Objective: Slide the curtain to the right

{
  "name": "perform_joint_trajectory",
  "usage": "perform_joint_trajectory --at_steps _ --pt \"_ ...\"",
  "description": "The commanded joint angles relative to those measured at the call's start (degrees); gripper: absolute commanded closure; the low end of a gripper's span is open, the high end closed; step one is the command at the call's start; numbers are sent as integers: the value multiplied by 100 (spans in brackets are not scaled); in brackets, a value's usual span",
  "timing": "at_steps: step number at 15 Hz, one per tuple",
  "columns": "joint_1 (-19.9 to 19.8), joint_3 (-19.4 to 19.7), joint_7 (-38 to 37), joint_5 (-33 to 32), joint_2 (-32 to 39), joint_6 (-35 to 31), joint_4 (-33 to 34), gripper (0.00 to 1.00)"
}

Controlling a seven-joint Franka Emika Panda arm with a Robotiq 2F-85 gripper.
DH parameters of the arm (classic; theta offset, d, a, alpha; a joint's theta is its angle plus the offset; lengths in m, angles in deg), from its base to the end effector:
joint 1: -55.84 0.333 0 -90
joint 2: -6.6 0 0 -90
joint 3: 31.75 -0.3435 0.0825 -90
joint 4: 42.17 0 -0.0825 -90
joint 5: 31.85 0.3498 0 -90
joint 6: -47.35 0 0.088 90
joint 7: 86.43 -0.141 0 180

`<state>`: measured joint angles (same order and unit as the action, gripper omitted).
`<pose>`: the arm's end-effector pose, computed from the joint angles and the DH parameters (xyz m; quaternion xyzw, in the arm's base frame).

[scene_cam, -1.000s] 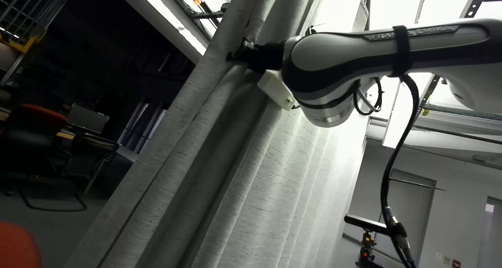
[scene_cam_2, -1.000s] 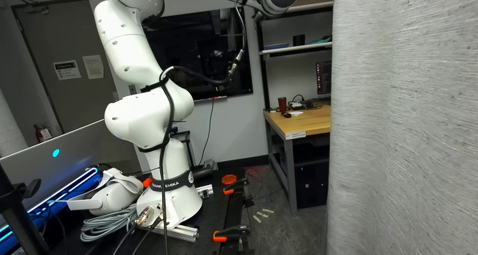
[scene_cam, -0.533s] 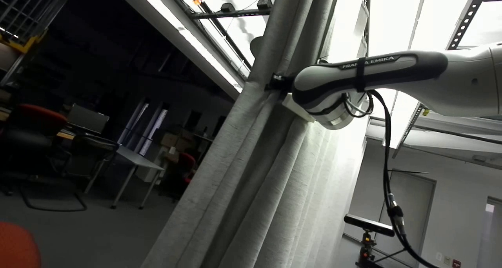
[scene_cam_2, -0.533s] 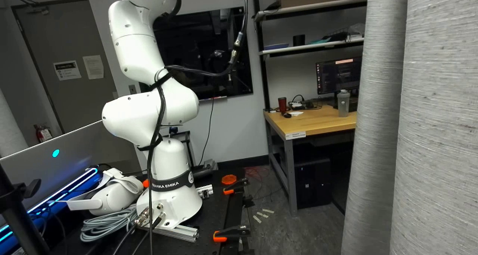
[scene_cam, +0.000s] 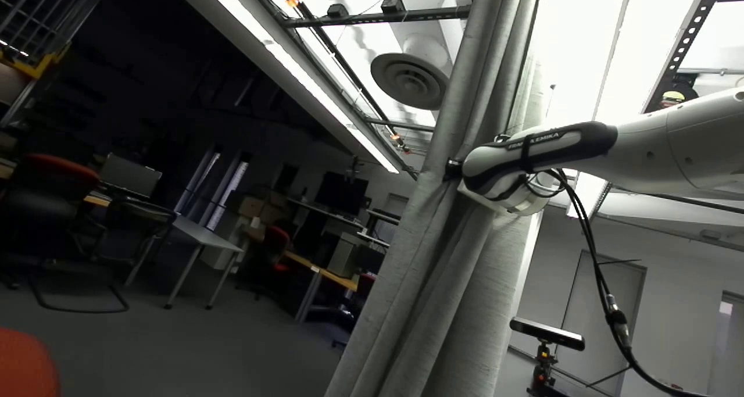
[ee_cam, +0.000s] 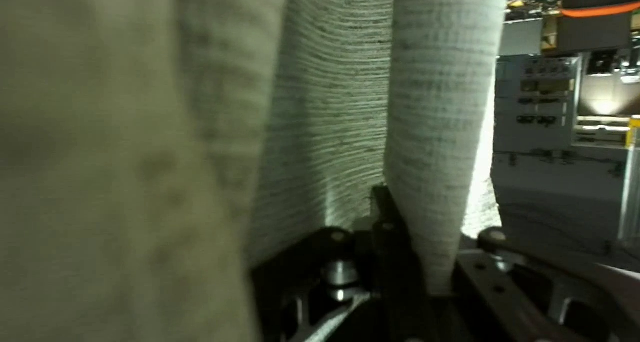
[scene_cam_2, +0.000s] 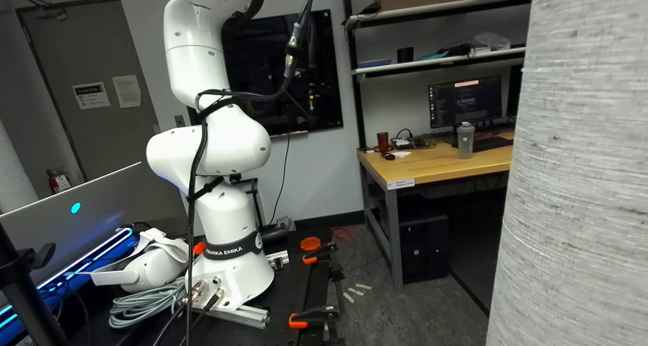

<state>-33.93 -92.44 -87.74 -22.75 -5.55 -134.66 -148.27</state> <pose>0.5163 -0.2182 0.7647 0.7265 -0.2024 0.6316 0.1797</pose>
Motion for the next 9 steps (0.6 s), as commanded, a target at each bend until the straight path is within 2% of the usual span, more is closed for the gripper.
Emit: perform_joint_trajectory --at_steps 1,7,9 --pt "-1524 -1131 -802 -377 -52 500 163 99" --pt "-3287 -3116 -1320 -376 -297 674 698 99" --pt "-3983 -3467 -1350 -294 -345 731 854 99"
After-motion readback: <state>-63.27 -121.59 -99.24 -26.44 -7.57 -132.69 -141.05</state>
